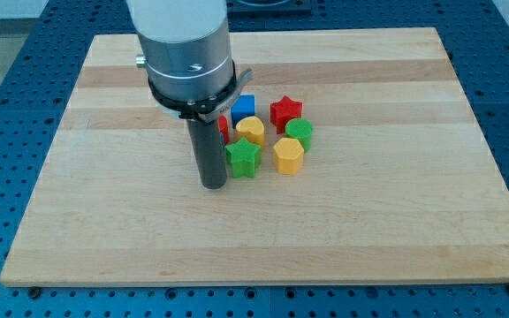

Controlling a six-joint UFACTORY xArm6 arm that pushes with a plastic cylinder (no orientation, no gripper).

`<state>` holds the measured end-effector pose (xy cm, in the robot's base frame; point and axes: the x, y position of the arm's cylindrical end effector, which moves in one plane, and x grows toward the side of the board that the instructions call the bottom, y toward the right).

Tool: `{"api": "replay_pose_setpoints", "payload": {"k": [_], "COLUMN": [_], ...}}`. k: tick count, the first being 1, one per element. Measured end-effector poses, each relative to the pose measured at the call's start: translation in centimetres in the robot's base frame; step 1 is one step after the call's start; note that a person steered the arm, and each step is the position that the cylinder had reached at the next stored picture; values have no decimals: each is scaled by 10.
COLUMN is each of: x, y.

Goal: Separate the green star and green circle from the group of blocks

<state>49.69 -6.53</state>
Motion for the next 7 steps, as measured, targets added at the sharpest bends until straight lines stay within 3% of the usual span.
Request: {"api": "replay_pose_setpoints", "payload": {"k": [5, 7], "x": [-54, -36], "y": [41, 45]}}
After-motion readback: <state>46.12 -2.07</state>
